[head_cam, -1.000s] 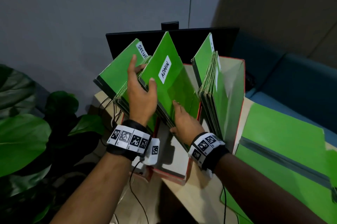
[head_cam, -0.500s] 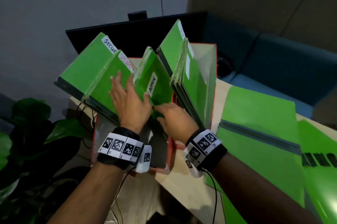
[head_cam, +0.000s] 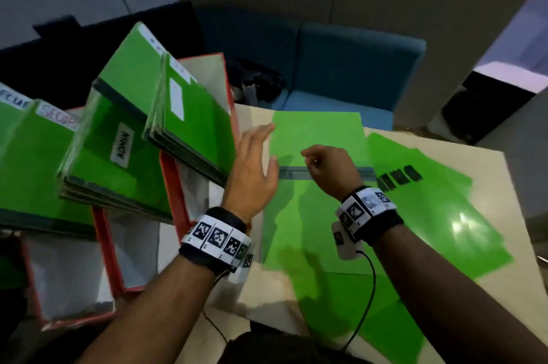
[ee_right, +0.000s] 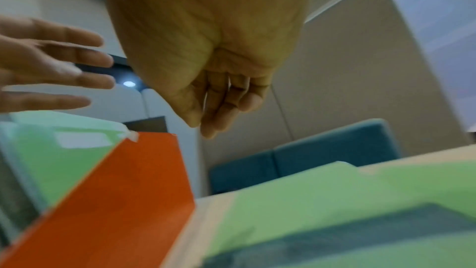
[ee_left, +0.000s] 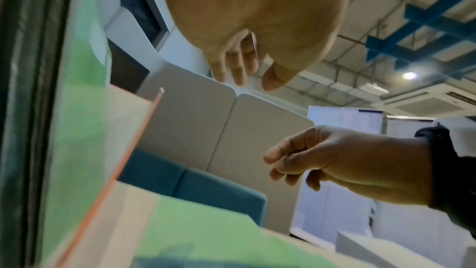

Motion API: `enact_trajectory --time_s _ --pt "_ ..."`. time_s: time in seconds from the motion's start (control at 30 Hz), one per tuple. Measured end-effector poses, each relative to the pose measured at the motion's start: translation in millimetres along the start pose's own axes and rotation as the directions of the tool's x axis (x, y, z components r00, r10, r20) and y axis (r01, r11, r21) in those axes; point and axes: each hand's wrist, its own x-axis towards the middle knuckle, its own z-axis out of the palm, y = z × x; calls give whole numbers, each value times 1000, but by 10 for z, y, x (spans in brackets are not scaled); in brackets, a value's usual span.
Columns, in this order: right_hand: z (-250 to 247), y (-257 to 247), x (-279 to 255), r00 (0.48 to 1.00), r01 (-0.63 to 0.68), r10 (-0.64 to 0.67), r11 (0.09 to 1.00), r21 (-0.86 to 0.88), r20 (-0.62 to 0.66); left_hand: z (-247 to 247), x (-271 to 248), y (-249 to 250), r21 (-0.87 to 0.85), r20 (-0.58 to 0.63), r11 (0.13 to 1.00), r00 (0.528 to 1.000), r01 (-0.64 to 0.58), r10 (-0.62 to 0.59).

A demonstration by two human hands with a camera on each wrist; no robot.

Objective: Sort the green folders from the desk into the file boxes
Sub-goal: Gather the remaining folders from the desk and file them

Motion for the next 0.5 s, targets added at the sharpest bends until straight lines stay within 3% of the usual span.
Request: enact_trajectory --time_s 0.1,0.23,0.3,0.37,0.5 --pt "-135 631 -250 969 -227 238 963 -144 65 437 -158 -35 -82 221 994 974 67 -48" --pt "-230 1248 -664 881 -406 447 881 -242 152 856 -336 -117 13 416 991 901 131 -125" --pt "-273 1462 -852 813 -503 555 822 -266 179 1029 -434 -148 72 544 985 822 156 -170" --pt "-285 1597 -1001 742 -581 639 764 -280 204 1190 -567 -196 160 674 977 708 142 -213" --pt "-246 1698 -1161 685 -634 695 716 -292 219 1444 -856 -318 286 797 956 537 68 -276"
